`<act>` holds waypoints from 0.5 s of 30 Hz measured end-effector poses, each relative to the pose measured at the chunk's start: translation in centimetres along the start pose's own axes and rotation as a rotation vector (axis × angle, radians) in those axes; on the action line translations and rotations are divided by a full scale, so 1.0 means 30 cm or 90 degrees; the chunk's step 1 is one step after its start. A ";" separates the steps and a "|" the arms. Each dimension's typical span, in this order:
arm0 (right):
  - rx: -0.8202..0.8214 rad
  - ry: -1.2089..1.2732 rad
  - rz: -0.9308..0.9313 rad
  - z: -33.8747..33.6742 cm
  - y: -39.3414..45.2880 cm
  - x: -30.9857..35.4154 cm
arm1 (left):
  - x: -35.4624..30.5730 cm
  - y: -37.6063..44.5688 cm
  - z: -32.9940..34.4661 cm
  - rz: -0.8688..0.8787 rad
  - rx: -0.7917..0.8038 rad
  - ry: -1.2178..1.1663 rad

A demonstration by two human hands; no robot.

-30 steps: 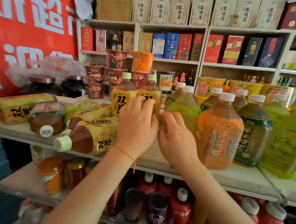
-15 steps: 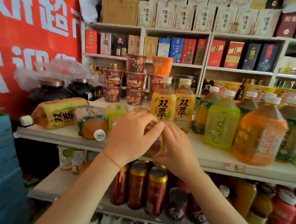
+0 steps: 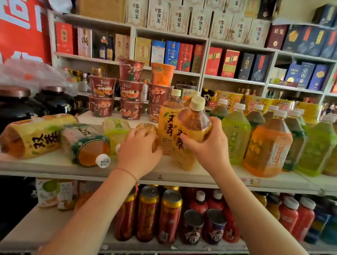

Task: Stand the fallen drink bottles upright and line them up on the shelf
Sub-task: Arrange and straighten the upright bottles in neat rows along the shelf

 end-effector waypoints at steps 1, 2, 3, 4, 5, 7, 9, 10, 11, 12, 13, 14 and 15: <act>-0.034 -0.014 0.028 -0.006 0.018 -0.016 | -0.001 0.001 -0.001 -0.002 -0.006 0.009; -0.064 -0.038 0.057 -0.012 0.034 -0.035 | -0.003 0.000 -0.003 -0.004 -0.011 0.018; -0.089 -0.071 0.086 -0.018 0.052 -0.055 | -0.005 0.001 -0.005 -0.005 -0.014 0.023; -0.107 -0.106 0.115 -0.022 0.069 -0.076 | -0.007 0.002 -0.006 -0.006 -0.018 0.027; -0.119 -0.138 0.140 -0.024 0.083 -0.094 | -0.008 0.001 -0.008 -0.006 -0.022 0.027; -0.134 -0.191 0.157 -0.020 0.108 -0.117 | -0.008 0.001 -0.010 -0.009 -0.026 0.022; -0.145 -0.227 0.155 -0.008 0.128 -0.127 | -0.008 0.000 -0.008 -0.010 -0.026 0.006; -0.143 -0.239 0.156 0.000 0.136 -0.128 | -0.007 -0.003 -0.008 -0.011 -0.024 -0.004; -0.139 -0.251 0.157 0.007 0.141 -0.129 | -0.005 -0.009 -0.008 -0.013 -0.021 -0.014; -0.137 -0.269 0.155 0.012 0.143 -0.129 | -0.003 -0.014 -0.006 -0.015 -0.013 -0.021; -0.134 -0.300 0.140 0.016 0.142 -0.123 | -0.002 -0.018 -0.002 -0.016 -0.003 -0.023; -0.129 -0.337 0.106 0.024 0.133 -0.103 | 0.003 -0.025 0.004 -0.022 0.012 -0.021; -0.129 -0.366 0.050 0.035 0.115 -0.071 | 0.009 -0.036 0.010 -0.031 0.023 -0.017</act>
Point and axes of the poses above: each hand's wrist, its own y-axis towards the middle knuckle, its own z-axis out of the palm, x = y × z, the point moved 7 cm from there along y, towards the middle knuckle, and after that the axes turned 4 degrees about y, right-handed, at the moved point
